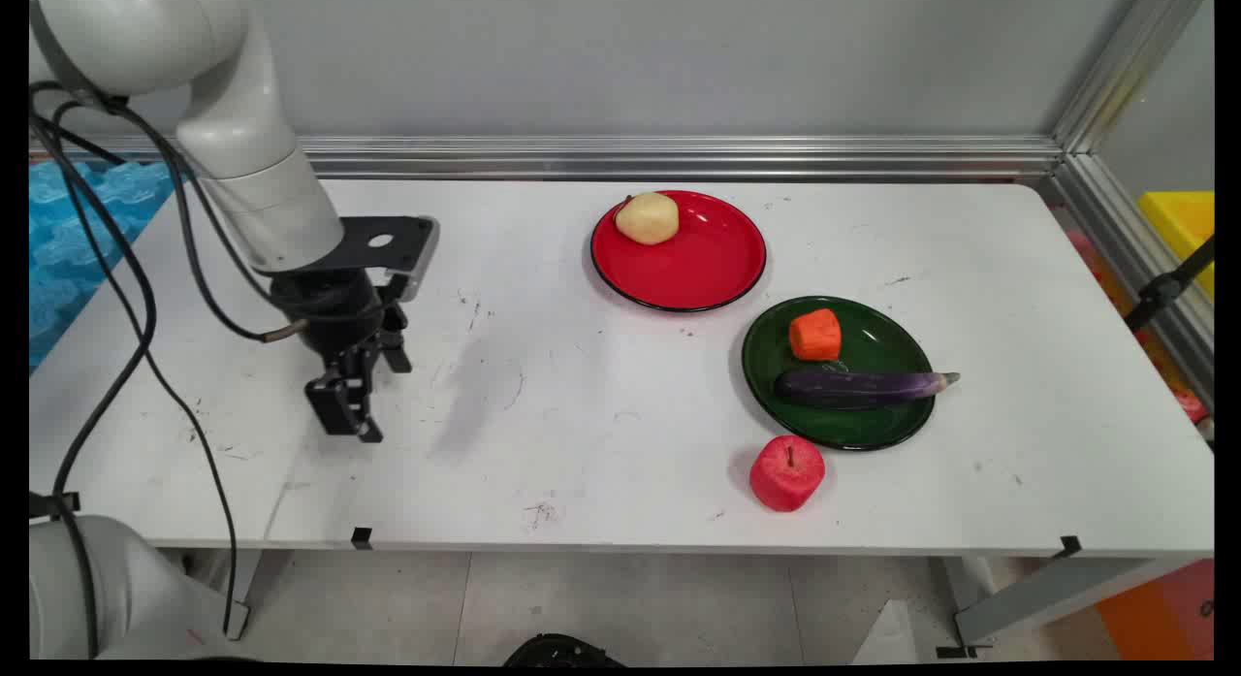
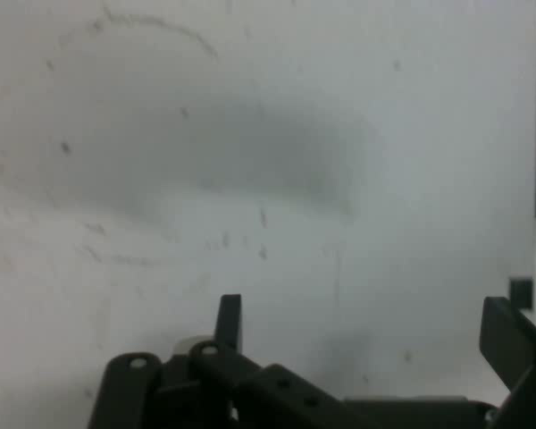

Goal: Pick up the eggplant from the green plate

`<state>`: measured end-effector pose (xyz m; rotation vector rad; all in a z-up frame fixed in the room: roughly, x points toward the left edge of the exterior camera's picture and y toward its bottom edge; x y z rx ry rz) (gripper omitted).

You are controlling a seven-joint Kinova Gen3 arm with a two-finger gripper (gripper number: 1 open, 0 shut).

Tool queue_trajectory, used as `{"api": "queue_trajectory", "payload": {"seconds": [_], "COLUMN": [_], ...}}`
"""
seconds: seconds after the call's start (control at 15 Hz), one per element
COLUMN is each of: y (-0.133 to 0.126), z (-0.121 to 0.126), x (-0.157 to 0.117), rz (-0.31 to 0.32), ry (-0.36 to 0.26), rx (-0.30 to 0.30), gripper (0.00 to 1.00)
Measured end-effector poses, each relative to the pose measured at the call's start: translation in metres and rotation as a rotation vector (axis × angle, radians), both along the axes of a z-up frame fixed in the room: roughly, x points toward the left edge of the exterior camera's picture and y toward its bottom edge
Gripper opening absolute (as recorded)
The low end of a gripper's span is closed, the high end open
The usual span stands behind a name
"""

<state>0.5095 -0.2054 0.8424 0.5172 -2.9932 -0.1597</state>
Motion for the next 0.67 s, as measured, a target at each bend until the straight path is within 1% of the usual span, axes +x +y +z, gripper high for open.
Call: {"api": "queue_trajectory", "payload": {"seconds": [0.13, 0.33, 0.53, 0.67], "y": [-0.009, -0.031, -0.056, -0.074], "z": [0.001, 0.007, 0.017, 0.024], "x": [-0.01, -0.038, -0.083, -0.119], "rz": [-0.006, -0.011, -0.015, -0.02], "ry": [0.017, 0.07, 0.143, 0.194], "rx": [-0.023, -0.086, -0.159, -0.21], "gripper": [1.0, 1.0, 1.0, 1.0]}}
